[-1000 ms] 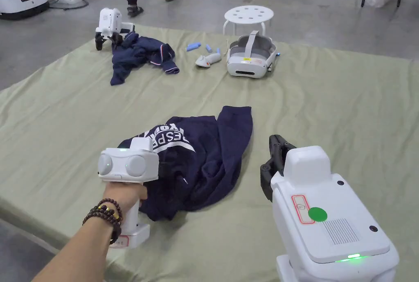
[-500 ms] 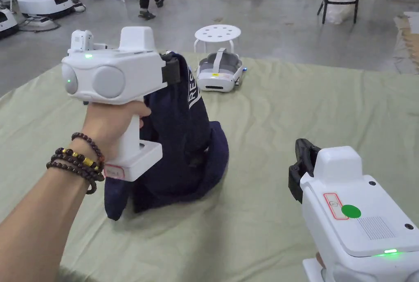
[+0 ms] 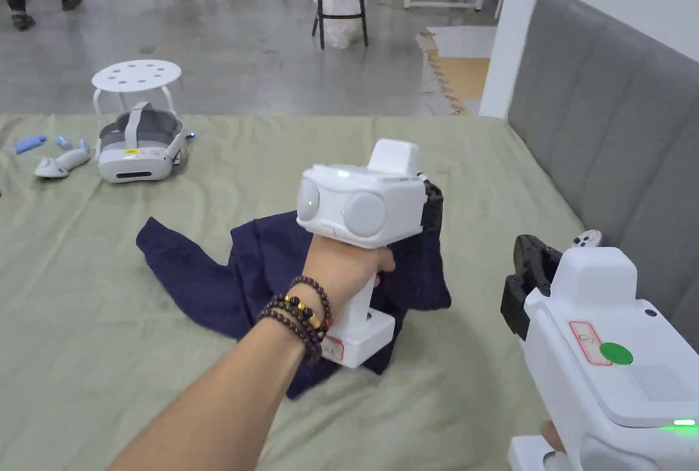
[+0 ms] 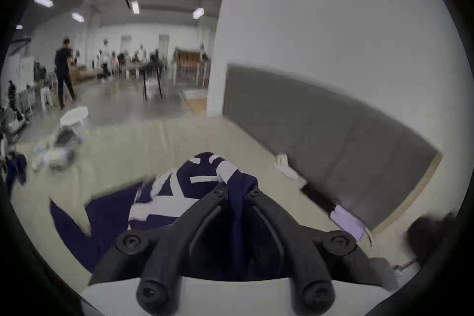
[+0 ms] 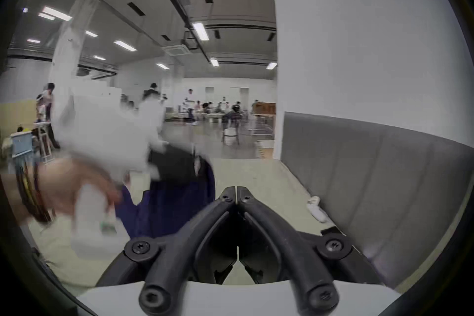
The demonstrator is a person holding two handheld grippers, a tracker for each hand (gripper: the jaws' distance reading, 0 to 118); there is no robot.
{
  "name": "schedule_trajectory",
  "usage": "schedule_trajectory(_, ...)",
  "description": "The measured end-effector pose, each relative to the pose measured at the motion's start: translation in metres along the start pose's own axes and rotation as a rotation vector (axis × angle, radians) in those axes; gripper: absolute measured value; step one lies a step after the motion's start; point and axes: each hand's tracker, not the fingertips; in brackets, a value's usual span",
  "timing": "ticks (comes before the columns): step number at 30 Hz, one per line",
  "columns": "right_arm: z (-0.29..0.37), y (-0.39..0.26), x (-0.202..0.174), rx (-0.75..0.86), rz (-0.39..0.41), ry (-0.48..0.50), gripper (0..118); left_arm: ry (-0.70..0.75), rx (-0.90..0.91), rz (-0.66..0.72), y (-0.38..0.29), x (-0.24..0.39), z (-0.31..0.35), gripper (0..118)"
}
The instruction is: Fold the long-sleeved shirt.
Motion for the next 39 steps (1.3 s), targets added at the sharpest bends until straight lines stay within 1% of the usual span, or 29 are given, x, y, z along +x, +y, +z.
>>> schedule_trajectory(2,-0.001,-0.005,0.012,-0.019,-0.007,-0.012,0,-0.001,-0.075,0.044,-0.044,0.004,-0.032,15)
schedule_trajectory(3,-0.001,-0.007,0.014,-0.026,-0.007,-0.021,0,-0.007,-0.085,0.059,-0.061,0.012,-0.022,15)
schedule_trajectory(5,-0.003,-0.012,0.019,-0.042,-0.008,-0.029,0,-0.003,-0.14,0.087,-0.091,0.013,-0.029,16)
schedule_trajectory(6,-0.004,-0.014,0.02,-0.049,-0.011,-0.031,0,-0.002,-0.144,0.115,-0.093,0.013,-0.027,18)
schedule_trajectory(7,-0.004,-0.016,0.021,-0.061,-0.021,-0.027,0,0.001,-0.149,0.089,-0.086,0.011,-0.018,38)
schedule_trajectory(8,-0.004,-0.018,0.021,-0.071,-0.031,-0.011,0,0.038,-0.131,0.059,-0.084,0.014,-0.009,70)
schedule_trajectory(9,-0.006,-0.018,0.02,-0.076,-0.033,-0.007,0,0.054,-0.115,0.034,-0.082,0.015,-0.002,99)
schedule_trajectory(10,-0.006,-0.018,0.019,-0.077,-0.033,-0.002,0,0.048,-0.07,0.02,-0.078,0.014,0.019,109)
schedule_trajectory(11,-0.006,-0.018,0.017,-0.077,-0.03,0.011,0,0.04,0.012,0.029,-0.067,-0.023,-0.017,104)
schedule_trajectory(13,-0.006,-0.015,0.013,-0.076,-0.022,0.025,0,0.078,0.067,0.022,-0.06,-0.037,0.004,103)
schedule_trajectory(14,-0.006,-0.014,0.011,-0.073,-0.016,0.034,0,0.118,0.116,0.007,-0.061,-0.043,0.019,103)
schedule_trajectory(15,-0.005,-0.013,0.01,-0.069,-0.014,0.041,0,0.162,0.167,-0.018,-0.062,-0.023,0.068,103)
schedule_trajectory(17,-0.004,-0.009,0.005,-0.073,-0.026,0.048,0,0.28,0.255,-0.038,-0.077,-0.025,0.114,103)
schedule_trajectory(18,-0.004,-0.009,0.003,-0.072,-0.033,0.049,0,0.319,0.278,-0.041,-0.086,-0.026,0.131,100)
schedule_trajectory(19,-0.003,-0.008,0.001,-0.07,-0.038,0.053,0,0.371,0.306,-0.033,-0.095,-0.014,0.174,89)
schedule_trajectory(20,-0.001,-0.008,-0.001,-0.068,-0.042,0.06,0,0.398,0.312,-0.019,-0.109,-0.013,0.198,73)
schedule_trajectory(21,-0.001,-0.008,-0.002,-0.068,-0.043,0.064,0,0.414,0.318,-0.012,-0.119,-0.013,0.213,47)
schedule_trajectory(22,0.0,-0.007,-0.005,-0.07,-0.045,0.069,0,0.439,0.306,0.016,-0.132,-0.014,0.232,8)
schedule_trajectory(23,0.001,-0.007,-0.006,-0.071,-0.048,0.076,0,0.464,0.255,0.068,-0.149,-0.042,0.223,6)
schedule_trajectory(24,0.002,-0.006,-0.008,-0.072,-0.05,0.084,0,0.505,0.266,0.08,-0.158,-0.048,0.23,5)
schedule_trajectory(26,0.003,-0.006,-0.012,-0.072,-0.047,0.097,0,0.503,0.243,0.098,-0.173,-0.067,0.241,4)
schedule_trajectory(27,0.003,-0.006,-0.013,-0.072,-0.047,0.1,0,0.543,0.279,0.031,-0.168,-0.036,0.257,4)
schedule_trajectory(30,0.003,-0.008,-0.017,-0.075,-0.044,0.109,0,0.532,0.262,0.045,-0.173,-0.031,0.259,4)
schedule_trajectory(31,0.003,-0.009,-0.018,-0.077,-0.043,0.11,0,0.508,0.239,0.081,-0.167,-0.044,0.25,4)
schedule_trajectory(34,0.002,-0.011,-0.018,-0.088,-0.034,0.111,0,0.471,0.203,0.144,-0.161,-0.049,0.229,4)
schedule_trajectory(36,0.0,-0.014,-0.017,-0.096,-0.03,0.109,0,0.446,0.114,0.201,-0.156,-0.069,0.197,7)
schedule_trajectory(37,-0.001,-0.015,-0.016,-0.102,-0.03,0.109,0,0.424,0.089,0.209,-0.156,-0.074,0.181,27)
schedule_trajectory(38,-0.003,-0.017,-0.015,-0.109,-0.028,0.106,0,0.407,0.034,0.197,-0.157,-0.081,0.16,54)
schedule_trajectory(39,-0.005,-0.019,-0.014,-0.116,-0.026,0.101,0,0.411,-0.016,0.204,-0.158,-0.088,0.138,84)
